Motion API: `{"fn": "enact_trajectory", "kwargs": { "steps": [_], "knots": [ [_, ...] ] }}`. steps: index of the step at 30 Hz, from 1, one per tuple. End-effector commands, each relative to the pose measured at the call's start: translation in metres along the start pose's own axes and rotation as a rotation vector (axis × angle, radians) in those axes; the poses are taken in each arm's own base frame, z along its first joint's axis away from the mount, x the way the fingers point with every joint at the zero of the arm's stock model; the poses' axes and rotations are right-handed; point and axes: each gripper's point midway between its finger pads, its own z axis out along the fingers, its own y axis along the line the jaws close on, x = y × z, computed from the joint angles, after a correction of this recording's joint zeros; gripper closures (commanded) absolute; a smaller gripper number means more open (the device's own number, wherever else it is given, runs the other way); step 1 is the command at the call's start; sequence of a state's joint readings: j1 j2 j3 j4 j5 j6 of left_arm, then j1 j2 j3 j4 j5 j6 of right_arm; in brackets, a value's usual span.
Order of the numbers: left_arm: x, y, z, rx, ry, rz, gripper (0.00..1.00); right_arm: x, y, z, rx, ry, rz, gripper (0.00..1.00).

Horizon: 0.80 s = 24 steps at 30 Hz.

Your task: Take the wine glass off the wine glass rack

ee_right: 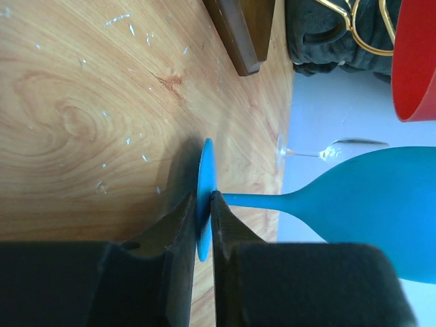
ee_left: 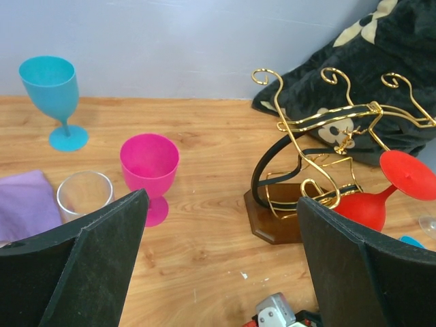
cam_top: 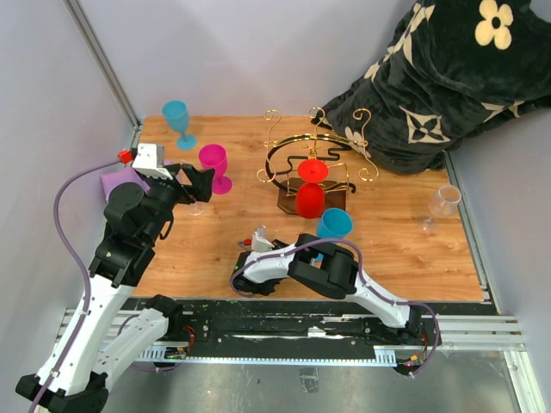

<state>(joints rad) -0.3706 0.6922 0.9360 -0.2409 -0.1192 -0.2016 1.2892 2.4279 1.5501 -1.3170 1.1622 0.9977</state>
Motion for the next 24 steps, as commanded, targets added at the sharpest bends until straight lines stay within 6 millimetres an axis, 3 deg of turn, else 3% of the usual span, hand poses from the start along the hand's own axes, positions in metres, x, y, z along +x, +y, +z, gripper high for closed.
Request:
{"fn": "enact_trajectory", "kwargs": {
  "steps": [1,16,24],
  "knots": [
    [-0.003,-0.002,0.002,0.007,-0.017,0.014,0.04,0.053,0.041,0.027,0.086,0.070,-0.175,0.86],
    [-0.004,0.000,0.003,-0.006,-0.016,0.019,0.04,0.064,0.064,0.021,-0.012,0.082,-0.194,0.69],
    [-0.002,0.002,0.004,-0.014,-0.005,0.022,0.04,0.051,0.086,-0.002,-0.134,0.027,-0.190,0.64]
  ]
}}
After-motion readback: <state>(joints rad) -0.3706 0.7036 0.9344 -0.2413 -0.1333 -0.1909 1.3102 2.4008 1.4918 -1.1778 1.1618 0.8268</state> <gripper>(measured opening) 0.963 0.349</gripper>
